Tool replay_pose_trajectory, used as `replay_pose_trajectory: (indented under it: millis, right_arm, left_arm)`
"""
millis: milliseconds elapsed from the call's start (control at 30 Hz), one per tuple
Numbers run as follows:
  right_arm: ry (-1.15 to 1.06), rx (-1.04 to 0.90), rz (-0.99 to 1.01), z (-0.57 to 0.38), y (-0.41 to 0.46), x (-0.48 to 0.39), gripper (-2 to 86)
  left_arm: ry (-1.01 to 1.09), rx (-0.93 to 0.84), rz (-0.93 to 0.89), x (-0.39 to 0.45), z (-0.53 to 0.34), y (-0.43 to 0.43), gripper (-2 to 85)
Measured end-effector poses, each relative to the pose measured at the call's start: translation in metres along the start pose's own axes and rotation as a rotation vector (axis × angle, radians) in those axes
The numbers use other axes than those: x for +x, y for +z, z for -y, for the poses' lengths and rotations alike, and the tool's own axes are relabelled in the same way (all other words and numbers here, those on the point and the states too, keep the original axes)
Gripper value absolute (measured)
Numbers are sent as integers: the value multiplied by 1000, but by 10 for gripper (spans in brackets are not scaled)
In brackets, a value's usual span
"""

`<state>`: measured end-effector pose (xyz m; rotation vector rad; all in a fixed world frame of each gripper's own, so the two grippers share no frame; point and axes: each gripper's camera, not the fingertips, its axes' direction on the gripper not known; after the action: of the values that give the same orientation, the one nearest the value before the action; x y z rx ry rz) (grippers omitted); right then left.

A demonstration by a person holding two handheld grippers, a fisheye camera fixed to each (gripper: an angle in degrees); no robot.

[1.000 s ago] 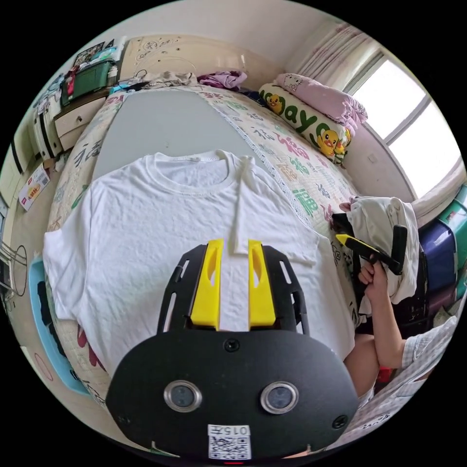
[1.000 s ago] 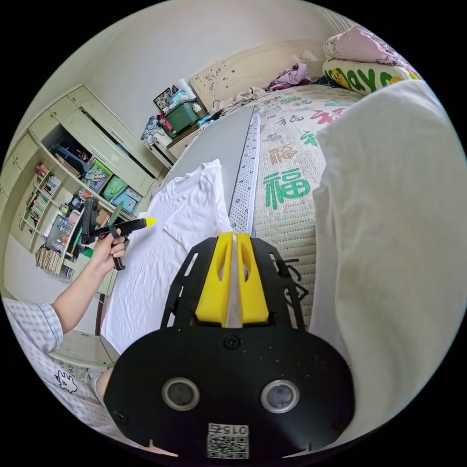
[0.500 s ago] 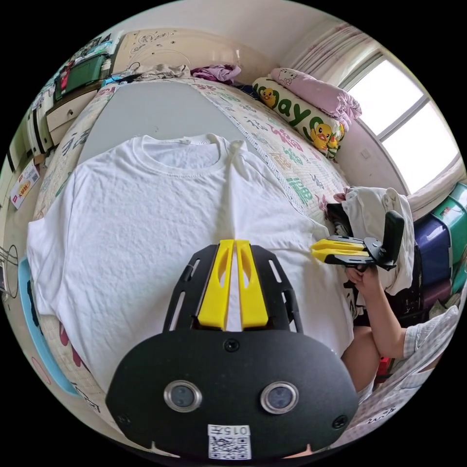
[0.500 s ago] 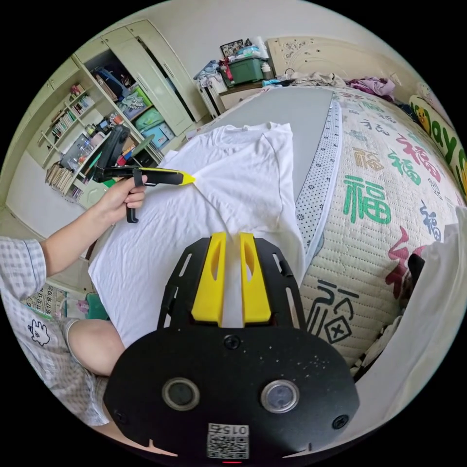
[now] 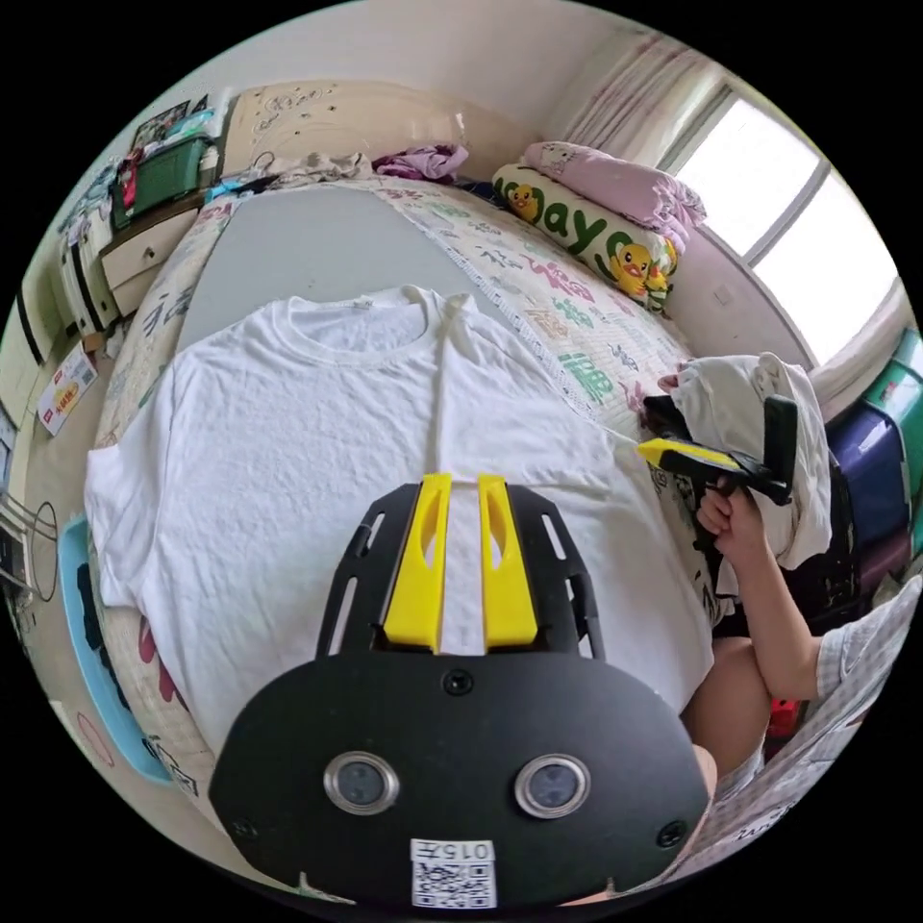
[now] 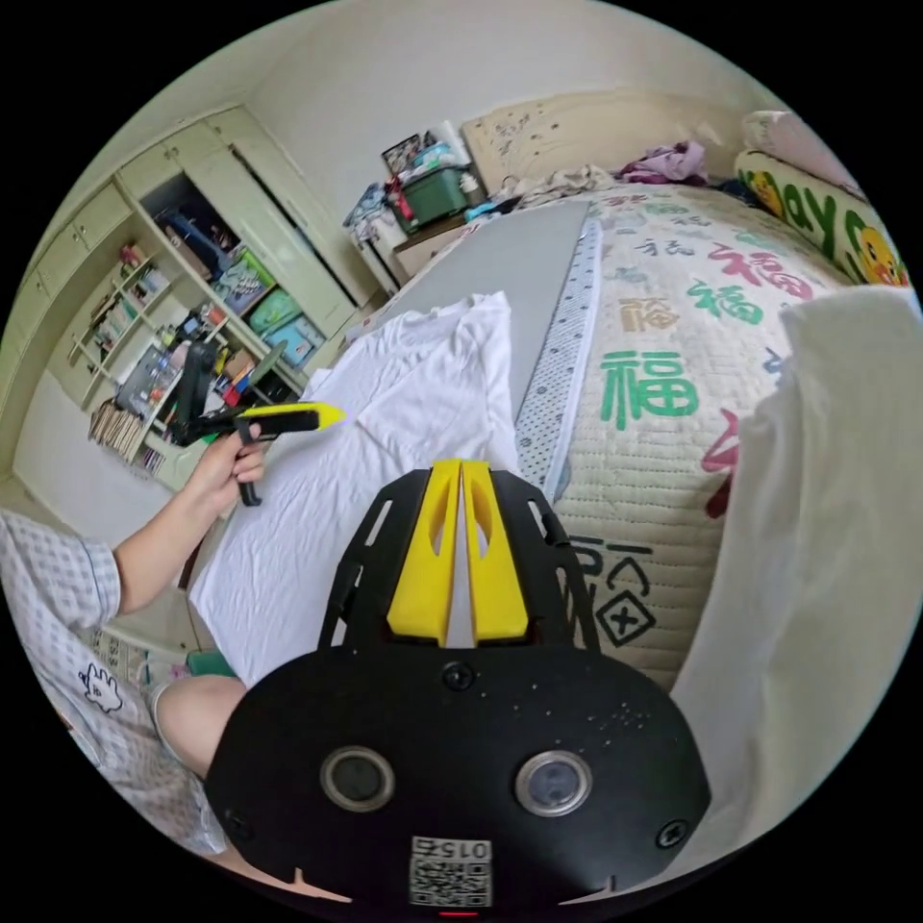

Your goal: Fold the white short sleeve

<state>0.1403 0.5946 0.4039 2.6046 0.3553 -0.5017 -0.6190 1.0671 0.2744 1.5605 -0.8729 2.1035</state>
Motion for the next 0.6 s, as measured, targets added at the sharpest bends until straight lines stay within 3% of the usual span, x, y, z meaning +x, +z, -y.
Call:
replay_pose_trajectory:
  millis: [133,267,600]
  right_arm:
    - [62,-50,17,4,7,18,-5]
    - [140,-101,-33,7,18,31,-6]
    - [221,-88,41,15,1,47,-6]
  left_arm:
    - [130,-10,-124,39,0,42,50]
    - [116,-69,-268,54,3,114,52]
    - [27,-100,-245,35,-40,203,42]
